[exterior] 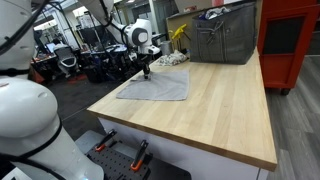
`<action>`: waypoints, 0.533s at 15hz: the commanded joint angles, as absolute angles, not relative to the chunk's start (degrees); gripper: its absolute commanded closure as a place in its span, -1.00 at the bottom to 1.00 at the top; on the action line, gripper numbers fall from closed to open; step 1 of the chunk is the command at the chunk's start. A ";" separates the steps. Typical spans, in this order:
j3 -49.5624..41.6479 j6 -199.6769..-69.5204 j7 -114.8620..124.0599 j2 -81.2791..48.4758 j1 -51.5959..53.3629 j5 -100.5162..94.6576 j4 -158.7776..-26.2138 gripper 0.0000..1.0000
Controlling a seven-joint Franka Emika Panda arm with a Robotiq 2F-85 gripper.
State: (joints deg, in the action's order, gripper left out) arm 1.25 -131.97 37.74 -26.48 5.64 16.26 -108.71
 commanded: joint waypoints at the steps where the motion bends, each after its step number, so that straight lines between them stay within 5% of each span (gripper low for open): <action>1: 0.53 -140.71 33.23 -17.05 4.47 17.70 -122.98 0.99; 8: -0.04 -149.54 28.72 -4.82 2.28 19.59 -140.79 0.99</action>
